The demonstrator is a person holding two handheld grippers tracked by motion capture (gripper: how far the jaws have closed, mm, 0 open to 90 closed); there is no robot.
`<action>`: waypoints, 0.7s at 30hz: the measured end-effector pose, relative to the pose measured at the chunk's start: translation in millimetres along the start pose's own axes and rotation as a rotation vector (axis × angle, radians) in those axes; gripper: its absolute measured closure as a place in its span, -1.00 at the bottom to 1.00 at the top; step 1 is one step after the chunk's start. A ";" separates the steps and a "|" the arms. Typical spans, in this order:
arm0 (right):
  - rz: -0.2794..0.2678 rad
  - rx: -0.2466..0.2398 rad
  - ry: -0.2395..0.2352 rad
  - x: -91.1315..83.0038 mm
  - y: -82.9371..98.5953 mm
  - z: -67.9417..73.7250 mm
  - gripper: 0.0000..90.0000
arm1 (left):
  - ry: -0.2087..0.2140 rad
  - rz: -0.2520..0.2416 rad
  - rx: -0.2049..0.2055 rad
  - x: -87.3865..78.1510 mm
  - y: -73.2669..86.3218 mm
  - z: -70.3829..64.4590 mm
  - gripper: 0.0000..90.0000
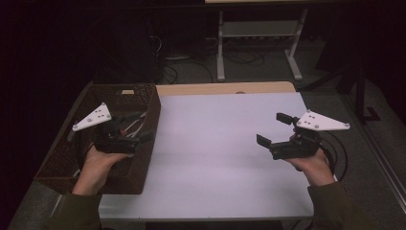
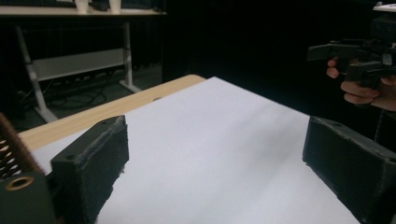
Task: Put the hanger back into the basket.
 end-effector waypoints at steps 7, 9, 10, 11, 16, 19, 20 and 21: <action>-0.008 0.012 -0.005 2.3 -5.6 -1.0 -1.00 | -0.003 -0.038 0.001 7.4 7.4 -2.8 -0.91; -0.007 0.015 -0.004 2.8 -5.9 -1.3 -1.00 | -0.004 -0.050 -0.002 7.8 9.8 -2.9 -0.92; -0.007 0.018 -0.006 3.1 -6.0 -1.4 -1.00 | 0.001 -0.056 -0.011 8.7 11.1 -3.3 -0.92; -0.007 0.018 -0.006 3.1 -6.0 -1.4 -1.00 | 0.001 -0.056 -0.011 8.7 11.1 -3.3 -0.93; -0.017 0.030 -0.003 3.0 -6.7 -1.8 -1.00 | -0.007 -0.051 -0.018 11.4 19.7 -1.5 -0.93; -0.027 0.028 -0.004 2.3 -7.5 -1.5 -1.00 | -0.008 -0.049 -0.018 11.3 21.7 -1.2 -0.93; -0.029 0.027 -0.004 2.3 -7.6 -1.7 -1.00 | -0.009 -0.048 -0.018 11.1 22.2 -1.0 -0.93; -0.030 0.028 -0.005 2.1 -7.8 -1.6 -1.00 | -0.008 -0.049 -0.023 11.2 22.5 -1.0 -0.93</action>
Point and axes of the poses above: each handheld gripper's, and its own axes: x roughly forward along the jaws, y roughly out of its underside, z roughly to its left, the point moved 5 cm from there along x, roughly forward along the jaws, and after that the axes turned 9 degrees about y, right-handed, at the moved point
